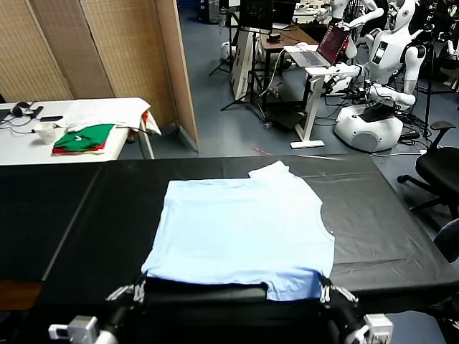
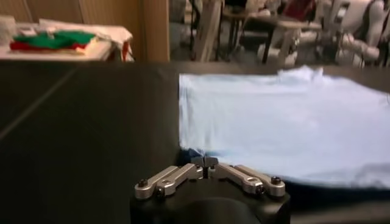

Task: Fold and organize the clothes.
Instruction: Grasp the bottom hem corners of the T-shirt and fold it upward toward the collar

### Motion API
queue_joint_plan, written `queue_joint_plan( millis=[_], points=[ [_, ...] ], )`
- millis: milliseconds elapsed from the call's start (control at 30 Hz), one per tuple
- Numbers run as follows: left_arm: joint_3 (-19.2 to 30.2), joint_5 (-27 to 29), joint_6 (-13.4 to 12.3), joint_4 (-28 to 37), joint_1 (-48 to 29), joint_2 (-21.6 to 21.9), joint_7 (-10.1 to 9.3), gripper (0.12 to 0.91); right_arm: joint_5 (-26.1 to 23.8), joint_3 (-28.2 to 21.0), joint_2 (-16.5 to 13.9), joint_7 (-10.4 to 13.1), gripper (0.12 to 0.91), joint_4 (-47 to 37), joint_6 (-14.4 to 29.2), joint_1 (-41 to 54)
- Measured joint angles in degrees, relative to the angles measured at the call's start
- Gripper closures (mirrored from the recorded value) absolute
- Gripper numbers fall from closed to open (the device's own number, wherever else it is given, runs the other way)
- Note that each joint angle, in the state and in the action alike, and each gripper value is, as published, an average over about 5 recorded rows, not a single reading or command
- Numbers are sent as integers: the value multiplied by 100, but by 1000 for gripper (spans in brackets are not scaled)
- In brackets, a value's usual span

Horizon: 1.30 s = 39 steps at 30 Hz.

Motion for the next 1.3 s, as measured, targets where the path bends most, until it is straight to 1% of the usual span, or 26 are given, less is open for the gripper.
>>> queue_joint_plan(
  millis=[100, 400, 600, 767, 1000, 1133, 1300],
  points=[
    [76, 77, -99, 230, -358, -66, 20, 883, 37, -96, -102, 14, 885, -376, 19, 425],
    [226, 252, -232, 890, -1254, -110, 57, 883, 48, -457, -341, 79, 885, -1331, 42, 1677],
    [274, 256, -274, 1287, -1661, -3, 72, 883, -66, -705, -385, 103, 885, -1873, 42, 2221],
    [374, 249, -269, 1599, -1935, 101, 76, 883, -165, -821, -388, 114, 885, -2207, 59, 2473],
    [500, 241, -240, 1948, -2245, 216, 77, 883, -211, -853, -375, 153, 885, -2541, 89, 2719],
    [549, 233, -229, 2093, -2395, 281, 75, 883, -160, -826, -368, 153, 885, -2636, 83, 2780],
    [647, 235, -219, 2258, -2564, 337, 69, 883, 53, -756, -378, 104, 882, -2573, -24, 2734]
  ],
)
